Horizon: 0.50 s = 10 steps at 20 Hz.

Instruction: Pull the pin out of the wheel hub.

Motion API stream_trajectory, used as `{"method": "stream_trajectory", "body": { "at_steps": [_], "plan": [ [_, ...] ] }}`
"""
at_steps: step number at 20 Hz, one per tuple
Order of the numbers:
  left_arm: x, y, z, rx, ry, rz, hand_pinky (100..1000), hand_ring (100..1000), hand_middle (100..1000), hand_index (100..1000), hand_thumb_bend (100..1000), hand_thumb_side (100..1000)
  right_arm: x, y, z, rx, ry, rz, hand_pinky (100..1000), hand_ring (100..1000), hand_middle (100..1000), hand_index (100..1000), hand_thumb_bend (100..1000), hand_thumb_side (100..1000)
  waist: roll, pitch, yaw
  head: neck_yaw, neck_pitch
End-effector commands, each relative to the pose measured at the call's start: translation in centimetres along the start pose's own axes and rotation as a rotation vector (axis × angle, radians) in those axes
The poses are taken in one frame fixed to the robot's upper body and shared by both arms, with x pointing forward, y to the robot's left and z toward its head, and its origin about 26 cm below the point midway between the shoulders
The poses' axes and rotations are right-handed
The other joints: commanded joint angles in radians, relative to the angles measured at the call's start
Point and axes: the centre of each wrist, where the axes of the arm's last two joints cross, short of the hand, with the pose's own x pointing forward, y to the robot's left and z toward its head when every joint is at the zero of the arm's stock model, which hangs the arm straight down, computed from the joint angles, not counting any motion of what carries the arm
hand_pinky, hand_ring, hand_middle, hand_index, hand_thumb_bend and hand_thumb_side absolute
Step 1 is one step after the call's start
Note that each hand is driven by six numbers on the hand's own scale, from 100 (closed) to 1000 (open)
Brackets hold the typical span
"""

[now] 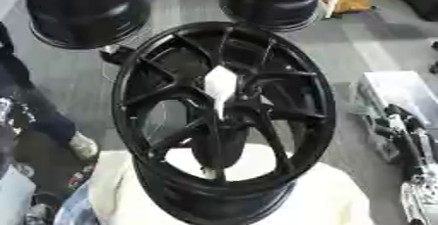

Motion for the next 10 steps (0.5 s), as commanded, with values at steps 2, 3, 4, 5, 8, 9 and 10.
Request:
{"method": "stream_trajectory", "body": {
  "at_steps": [2, 3, 4, 5, 8, 9, 10],
  "plan": [
    [0.92, 0.24, -0.31, -0.005, -0.031, -0.017, 731, 658, 591, 662, 100, 829, 0.82, -0.33, -0.43, -0.001, -0.032, 0.012, 730, 753, 829, 830, 100, 653, 0.004, -0.01, -0.001, -0.001, -0.002],
    [0.93, 0.25, -0.31, -0.005, -0.031, -0.017, 731, 658, 591, 662, 100, 829, 0.82, -0.34, -0.43, -0.002, -0.032, 0.012, 730, 753, 829, 830, 100, 653, 0.004, -0.01, -0.001, 0.0, -0.002],
    [0.93, 0.25, -0.31, -0.004, -0.031, -0.017, 731, 658, 591, 662, 100, 829, 0.82, -0.34, -0.43, -0.002, -0.031, 0.012, 730, 753, 829, 830, 100, 653, 0.004, -0.01, -0.001, 0.0, -0.002],
    [0.94, 0.26, -0.31, -0.004, -0.031, -0.017, 731, 658, 591, 662, 100, 829, 0.82, -0.35, -0.43, -0.002, -0.031, 0.012, 731, 753, 829, 830, 100, 653, 0.004, -0.01, -0.001, 0.0, -0.002],
    [1.01, 0.32, -0.33, -0.003, -0.034, -0.02, 731, 659, 592, 662, 100, 827, 0.78, -0.36, -0.42, -0.002, -0.03, 0.012, 731, 753, 829, 830, 100, 654, 0.003, -0.009, -0.002, 0.001, -0.002],
    [1.06, 0.35, -0.35, -0.004, -0.037, -0.022, 732, 660, 592, 663, 100, 824, 0.77, -0.36, -0.42, -0.002, -0.03, 0.012, 731, 753, 829, 830, 100, 654, 0.003, -0.009, -0.002, 0.001, -0.002],
    [1.22, 0.46, -0.43, -0.007, -0.043, -0.028, 732, 660, 592, 663, 100, 822, 0.76, -0.36, -0.41, -0.002, -0.029, 0.012, 731, 753, 829, 831, 100, 654, 0.003, -0.01, -0.002, 0.001, -0.002]
  ]
}}
